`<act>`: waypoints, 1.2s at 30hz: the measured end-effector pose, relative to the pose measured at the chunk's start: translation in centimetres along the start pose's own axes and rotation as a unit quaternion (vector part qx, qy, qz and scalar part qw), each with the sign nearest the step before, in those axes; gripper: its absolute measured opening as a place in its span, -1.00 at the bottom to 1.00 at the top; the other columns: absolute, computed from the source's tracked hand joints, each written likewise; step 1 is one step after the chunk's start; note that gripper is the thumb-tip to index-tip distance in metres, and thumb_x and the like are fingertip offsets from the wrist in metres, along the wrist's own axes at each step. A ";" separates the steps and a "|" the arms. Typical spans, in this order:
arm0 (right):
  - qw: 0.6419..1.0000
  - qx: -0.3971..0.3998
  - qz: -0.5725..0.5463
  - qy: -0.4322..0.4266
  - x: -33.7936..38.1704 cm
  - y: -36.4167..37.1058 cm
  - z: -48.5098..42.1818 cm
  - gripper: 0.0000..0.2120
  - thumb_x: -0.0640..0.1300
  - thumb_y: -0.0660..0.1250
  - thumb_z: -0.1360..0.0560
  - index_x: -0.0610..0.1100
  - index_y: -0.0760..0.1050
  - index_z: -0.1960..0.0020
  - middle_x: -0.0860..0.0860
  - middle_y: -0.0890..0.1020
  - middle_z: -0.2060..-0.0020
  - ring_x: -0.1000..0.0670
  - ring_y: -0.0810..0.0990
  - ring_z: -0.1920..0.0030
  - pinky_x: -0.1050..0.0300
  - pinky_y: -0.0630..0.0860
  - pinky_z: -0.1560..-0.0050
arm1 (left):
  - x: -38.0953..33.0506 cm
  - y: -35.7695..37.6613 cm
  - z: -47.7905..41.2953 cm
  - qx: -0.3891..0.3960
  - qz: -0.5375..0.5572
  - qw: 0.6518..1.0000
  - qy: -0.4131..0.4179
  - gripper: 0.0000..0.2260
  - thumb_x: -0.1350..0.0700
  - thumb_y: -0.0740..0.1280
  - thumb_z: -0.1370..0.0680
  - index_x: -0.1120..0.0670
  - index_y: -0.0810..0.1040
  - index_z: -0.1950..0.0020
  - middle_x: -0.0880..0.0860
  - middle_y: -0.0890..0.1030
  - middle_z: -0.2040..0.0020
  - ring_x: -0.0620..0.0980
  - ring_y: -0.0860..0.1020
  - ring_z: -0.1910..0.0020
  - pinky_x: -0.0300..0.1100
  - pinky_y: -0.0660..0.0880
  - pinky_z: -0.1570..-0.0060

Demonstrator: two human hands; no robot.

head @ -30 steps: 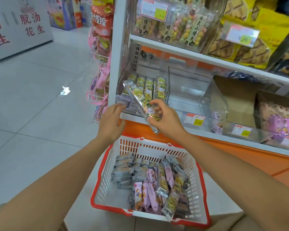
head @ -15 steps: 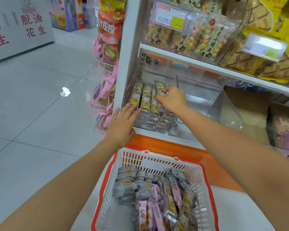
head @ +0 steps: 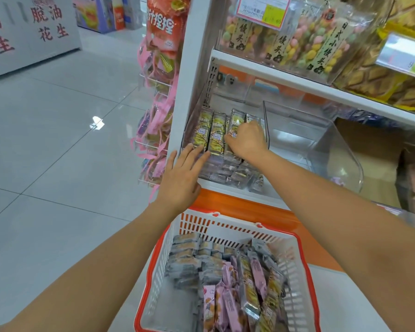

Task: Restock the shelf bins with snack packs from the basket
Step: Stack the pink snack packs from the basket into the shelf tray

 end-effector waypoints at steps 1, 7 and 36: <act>1.000 -0.004 -0.011 -0.009 -0.2 -0.1 0.1 -0.58 0.05 0.30 -0.55 -0.19 0.36 0.36 -0.27 0.49 -0.16 -0.22 0.47 -0.19 0.06 0.41 -0.09 | -0.1 -0.1 0.0 0.000 -0.002 1.000 0.000 -0.30 0.25 0.34 -0.41 0.06 0.25 -0.55 0.09 0.26 -0.54 0.13 0.11 -0.56 0.15 -0.02 -0.50; 0.970 -0.103 -0.180 -0.126 -1.0 -1.5 5.1 -0.79 -0.09 0.29 -0.55 -0.11 0.52 -0.16 0.03 0.48 0.06 0.05 0.44 0.04 0.14 0.39 0.01 | -1.8 -0.1 1.7 -0.057 -0.024 0.998 -0.006 -0.31 0.26 0.35 -0.38 0.18 0.29 -0.51 0.21 0.28 -0.50 0.20 0.16 -0.51 0.05 -0.05 -0.50; 0.912 0.407 -0.017 0.039 -15.5 20.3 25.8 -0.45 0.21 0.26 -0.53 -0.02 0.27 -0.42 -0.15 0.57 -0.13 -0.20 0.57 -0.08 0.04 0.52 0.08 | -5.2 19.2 7.7 0.390 -0.156 0.907 -0.006 -0.30 -0.09 0.14 -0.64 0.04 -0.23 -0.61 0.06 -0.18 -0.61 0.11 -0.21 -0.58 0.11 -0.15 -0.54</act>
Point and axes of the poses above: each hand's wrist, its own z-axis away from the middle knuckle, its own y-axis out of the palm, x = y × z, the point moved 7 cm from there along -z, towards the middle knuckle
